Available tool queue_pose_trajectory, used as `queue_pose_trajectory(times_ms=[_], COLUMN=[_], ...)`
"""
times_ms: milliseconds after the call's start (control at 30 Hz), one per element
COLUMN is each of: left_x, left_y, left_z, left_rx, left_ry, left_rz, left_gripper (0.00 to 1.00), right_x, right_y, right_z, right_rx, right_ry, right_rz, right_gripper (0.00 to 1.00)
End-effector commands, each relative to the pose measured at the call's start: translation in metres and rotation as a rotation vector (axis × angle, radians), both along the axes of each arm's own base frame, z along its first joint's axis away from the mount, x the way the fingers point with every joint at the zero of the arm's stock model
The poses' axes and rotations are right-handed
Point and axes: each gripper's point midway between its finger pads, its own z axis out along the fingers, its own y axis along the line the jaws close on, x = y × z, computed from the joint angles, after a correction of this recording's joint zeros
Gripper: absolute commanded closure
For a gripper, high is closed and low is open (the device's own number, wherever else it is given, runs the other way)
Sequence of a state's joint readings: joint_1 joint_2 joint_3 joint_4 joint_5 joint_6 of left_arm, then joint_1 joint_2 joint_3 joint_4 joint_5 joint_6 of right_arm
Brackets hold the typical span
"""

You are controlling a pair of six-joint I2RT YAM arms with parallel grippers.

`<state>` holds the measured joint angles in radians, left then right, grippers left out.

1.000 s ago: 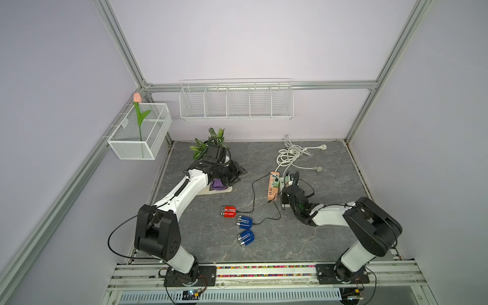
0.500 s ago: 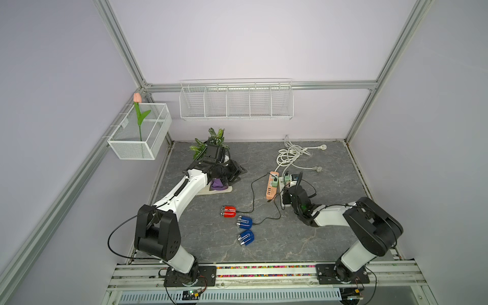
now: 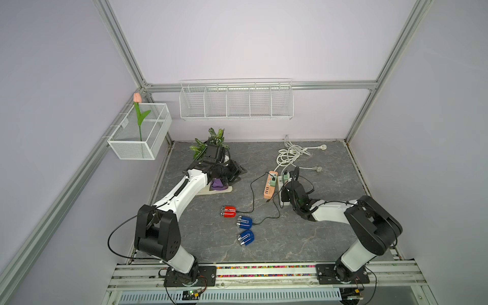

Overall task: Charge the electric shaver
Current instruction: Insert the plug into the socket.

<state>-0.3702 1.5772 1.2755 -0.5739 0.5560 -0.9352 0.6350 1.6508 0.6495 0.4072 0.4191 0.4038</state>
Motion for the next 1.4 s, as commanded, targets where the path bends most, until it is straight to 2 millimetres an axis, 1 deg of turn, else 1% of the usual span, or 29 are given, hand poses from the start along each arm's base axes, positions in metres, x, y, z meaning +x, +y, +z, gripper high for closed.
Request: queue_pose_trajectory(times_ms=[0, 67, 100, 200, 267, 333, 467, 600, 667, 767, 900, 967, 1067, 1200, 1367], left_x=[-0.001, -0.002, -0.002, -0.001, -0.001, -0.001, 0.000, -0.001, -0.001, -0.001, 0.000, -0.001, -0.002, -0.001, -0.002], left_y=[0.001, 0.001, 0.001, 0.001, 0.001, 0.000, -0.001, -0.001, -0.001, 0.000, -0.001, -0.001, 0.000, -0.001, 0.000], left_z=[0.015, 0.015, 0.015, 0.014, 0.015, 0.014, 0.013, 0.011, 0.013, 0.013, 0.012, 0.012, 0.012, 0.012, 0.012], left_rx=[-0.022, -0.022, -0.023, -0.025, -0.027, -0.030, -0.038, -0.042, -0.040, -0.040, -0.040, -0.038, -0.036, -0.040, -0.041], left_ry=[-0.033, -0.034, -0.033, -0.031, -0.034, -0.033, -0.030, -0.023, -0.027, -0.029, -0.023, -0.023, -0.024, -0.024, -0.025], left_rz=[0.001, 0.000, 0.000, 0.000, 0.000, 0.001, 0.002, 0.001, 0.001, 0.004, 0.004, 0.001, 0.003, 0.003, 0.003], left_gripper=[0.49, 0.49, 0.49, 0.49, 0.49, 0.49, 0.49, 0.50, 0.50, 0.50, 0.50, 0.50, 0.50, 0.50, 0.50], right_x=[-0.078, -0.072, -0.070, -0.068, -0.068, -0.071, -0.078, -0.084, -0.086, -0.080, -0.068, -0.065, -0.057, -0.046, -0.033], right_y=[-0.040, -0.038, -0.039, -0.044, -0.048, -0.050, -0.056, -0.042, -0.040, -0.037, -0.017, -0.013, -0.010, 0.002, 0.006], right_z=[-0.080, -0.064, -0.055, -0.033, -0.019, -0.007, 0.004, 0.014, 0.022, 0.030, 0.041, 0.044, 0.048, 0.054, 0.054], right_rx=[-0.185, -0.153, -0.139, -0.110, -0.091, -0.074, -0.020, 0.012, 0.007, 0.001, 0.002, 0.005, 0.005, 0.015, 0.012], right_ry=[0.382, 0.357, 0.340, 0.313, 0.296, 0.281, 0.261, 0.263, 0.230, 0.204, 0.220, 0.214, 0.201, 0.196, 0.191], right_rz=[0.054, 0.040, 0.036, 0.012, 0.005, 0.013, 0.012, 0.086, 0.091, 0.094, 0.162, 0.170, 0.171, 0.204, 0.196], right_gripper=[0.56, 0.43, 0.39, 0.30, 0.29, 0.28, 0.28, 0.29, 0.29, 0.30, 0.31, 0.31, 0.31, 0.31, 0.32])
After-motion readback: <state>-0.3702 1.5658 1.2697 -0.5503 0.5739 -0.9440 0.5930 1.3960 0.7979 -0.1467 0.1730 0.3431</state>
